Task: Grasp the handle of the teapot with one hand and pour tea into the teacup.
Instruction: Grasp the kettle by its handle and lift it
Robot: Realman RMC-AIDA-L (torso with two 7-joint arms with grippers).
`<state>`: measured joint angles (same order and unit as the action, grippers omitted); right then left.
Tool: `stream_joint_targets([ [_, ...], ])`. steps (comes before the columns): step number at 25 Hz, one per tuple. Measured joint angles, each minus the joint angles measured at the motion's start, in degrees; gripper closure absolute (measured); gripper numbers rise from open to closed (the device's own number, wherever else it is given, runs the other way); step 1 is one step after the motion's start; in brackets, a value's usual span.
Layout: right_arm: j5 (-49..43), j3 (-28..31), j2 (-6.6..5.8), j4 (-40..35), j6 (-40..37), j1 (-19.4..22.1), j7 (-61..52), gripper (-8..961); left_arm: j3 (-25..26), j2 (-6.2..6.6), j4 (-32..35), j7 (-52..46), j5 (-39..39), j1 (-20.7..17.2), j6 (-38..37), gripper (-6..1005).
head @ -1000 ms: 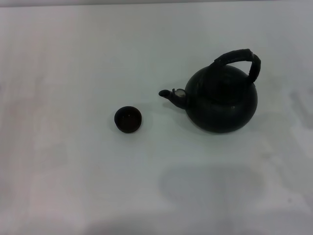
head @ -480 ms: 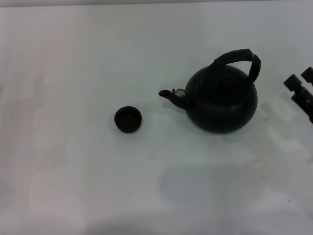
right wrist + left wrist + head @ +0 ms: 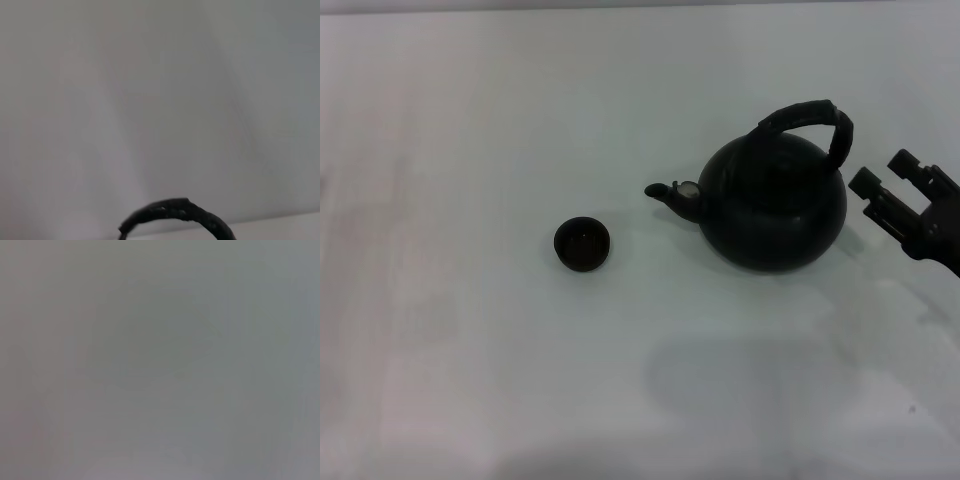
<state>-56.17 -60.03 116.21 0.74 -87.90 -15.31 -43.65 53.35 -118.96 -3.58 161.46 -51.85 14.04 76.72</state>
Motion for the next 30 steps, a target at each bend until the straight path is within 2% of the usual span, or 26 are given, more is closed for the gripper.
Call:
stream_joint_targets([
  [10,0.0,-0.1,-0.02,0.3,5.4,-3.4,0.1,175,-0.1,-0.3,-0.3,0.0,0.1,-0.3,0.0,138],
  [18,-0.3,-0.2,-0.02,0.5,7.8,-6.0,-0.1,223,-0.1,-0.32,-0.3,0.0,0.2,-0.4,0.0,138],
  [30,-0.6,-0.3,-0.02,0.5,8.5,-7.0,-0.3,294,-0.1,-0.36,-0.4,-0.1,0.4,-0.6,0.0,138],
])
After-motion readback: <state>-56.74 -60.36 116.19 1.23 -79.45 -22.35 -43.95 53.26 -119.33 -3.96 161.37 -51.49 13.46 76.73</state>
